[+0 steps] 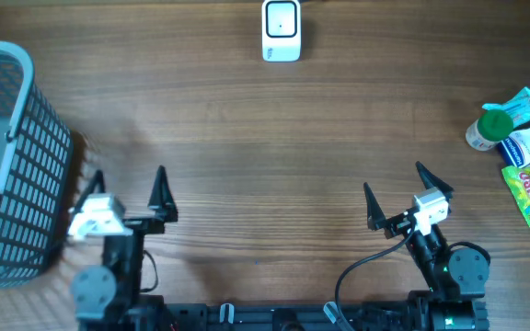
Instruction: Scan the item barcode
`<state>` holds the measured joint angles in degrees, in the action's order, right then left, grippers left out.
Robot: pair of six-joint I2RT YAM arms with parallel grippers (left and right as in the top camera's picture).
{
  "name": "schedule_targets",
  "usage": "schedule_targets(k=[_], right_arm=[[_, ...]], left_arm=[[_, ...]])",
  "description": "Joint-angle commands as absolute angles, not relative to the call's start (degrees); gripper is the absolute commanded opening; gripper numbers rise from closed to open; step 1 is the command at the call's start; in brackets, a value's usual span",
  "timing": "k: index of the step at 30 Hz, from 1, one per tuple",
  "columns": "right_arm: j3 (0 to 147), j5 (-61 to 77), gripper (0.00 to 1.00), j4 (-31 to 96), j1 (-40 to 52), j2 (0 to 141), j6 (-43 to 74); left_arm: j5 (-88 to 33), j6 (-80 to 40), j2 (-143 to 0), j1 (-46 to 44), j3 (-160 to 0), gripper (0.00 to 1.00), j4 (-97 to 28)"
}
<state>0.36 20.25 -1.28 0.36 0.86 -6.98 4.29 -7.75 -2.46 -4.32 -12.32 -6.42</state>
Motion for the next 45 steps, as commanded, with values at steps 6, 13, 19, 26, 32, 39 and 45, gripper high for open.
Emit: schedule_targets(k=[6, 13, 19, 26, 32, 39, 45], right_arm=[[0.3, 19.2, 1.0, -1.5, 0.7, 0.2, -7.5], [0.3, 19.2, 1.0, -1.5, 0.7, 0.2, -7.5], [0.3, 19.3, 1.0, -1.5, 0.7, 0.2, -7.5], [0.3, 19.2, 1.0, -1.5, 0.7, 0.2, -7.5], [0.3, 19.2, 1.0, -1.5, 0.7, 0.2, -7.5], [0.3, 19.2, 1.0, -1.5, 0.7, 0.2, -7.5], [0.3, 19.2, 1.0, -1.5, 0.7, 0.2, -7.5]], left_arm=[[7.4, -9.9, -1.2, -3.8, -2.1, 1.0, 2.0], [9.1, -9.8, -1.1, -3.8, -0.3, 1.0, 2.2], [8.4, -9.3, -1.0, -3.8, -0.3, 1.0, -3.7], [7.8, -12.4, -1.0, -3.3, -0.3, 1.0, -3.9], [6.9, -8.6, -0.2, -2.9, -0.3, 1.0, -3.9], [5.2, -4.5, -0.2, -2.7, -0.3, 1.0, -4.1], [4.5, -3.2, -0.2, -2.7, -0.3, 1.0, -4.2]])
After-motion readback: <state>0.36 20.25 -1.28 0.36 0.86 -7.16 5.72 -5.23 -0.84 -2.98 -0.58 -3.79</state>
